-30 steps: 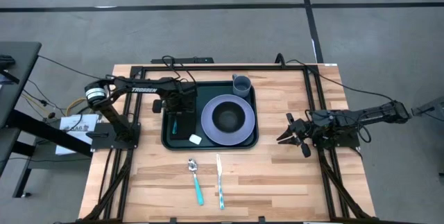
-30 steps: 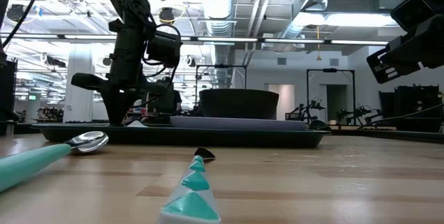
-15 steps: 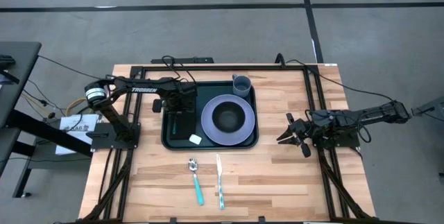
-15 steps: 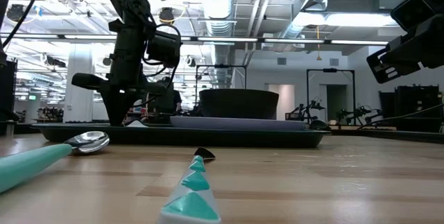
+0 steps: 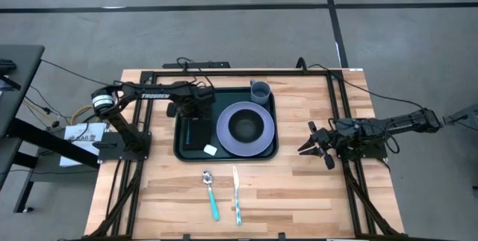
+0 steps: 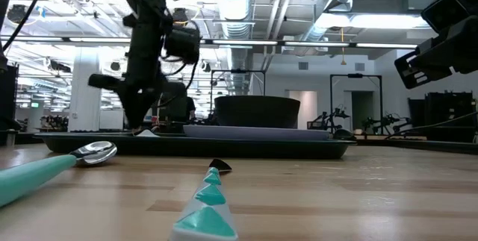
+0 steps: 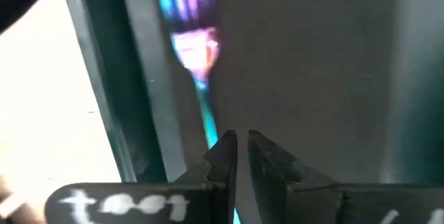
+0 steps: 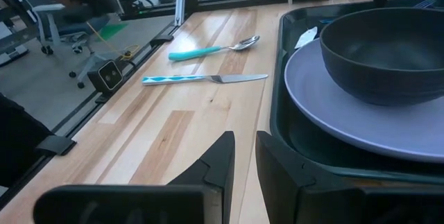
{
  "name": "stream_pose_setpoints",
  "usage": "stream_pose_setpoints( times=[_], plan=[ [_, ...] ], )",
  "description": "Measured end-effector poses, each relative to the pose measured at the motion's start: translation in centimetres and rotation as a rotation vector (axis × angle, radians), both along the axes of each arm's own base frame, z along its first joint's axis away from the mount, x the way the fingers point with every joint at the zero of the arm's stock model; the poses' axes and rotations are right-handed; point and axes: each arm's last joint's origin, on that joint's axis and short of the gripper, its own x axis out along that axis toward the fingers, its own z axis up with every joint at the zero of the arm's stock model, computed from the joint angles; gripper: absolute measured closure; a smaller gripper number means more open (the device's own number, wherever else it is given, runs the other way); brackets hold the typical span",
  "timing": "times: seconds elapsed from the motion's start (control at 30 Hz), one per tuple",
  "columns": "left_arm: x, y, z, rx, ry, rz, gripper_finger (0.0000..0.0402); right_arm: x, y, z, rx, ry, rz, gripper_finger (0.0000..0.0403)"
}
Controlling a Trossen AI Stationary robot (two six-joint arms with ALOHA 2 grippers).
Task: Set up tray
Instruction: Put the blue spoon on the black napkin to the right of the violet fork
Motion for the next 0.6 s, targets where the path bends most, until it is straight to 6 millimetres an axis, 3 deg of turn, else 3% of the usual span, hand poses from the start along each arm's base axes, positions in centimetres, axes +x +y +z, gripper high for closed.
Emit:
stream_pose_setpoints(
  times=[0.1, 0.23, 0.43, 0.6],
  plan=[
    [1.3, -0.6, 2.0, 0.031, -0.017, -0.079, 0.0376, 0.0, 0.0, 0.0, 0.002, 0.001, -0.001, 0.0349],
    [3.0, -2.8, 6.2, 0.106, -0.078, -0.210, 0.0376, 0.0, 0.0, 0.0, 0.028, 0.010, -0.009, 0.0349],
    [3.6, -9.0, 13.3, 0.265, -0.254, -0.328, 0.0376, 0.0, 0.0, 0.0, 0.031, 0.006, -0.010, 0.0349],
    [3.3, -14.3, 15.4, 0.279, -0.408, -0.398, 0.0376, 0.0, 0.0, 0.0, 0.031, 0.011, -0.010, 0.0349]
  ],
)
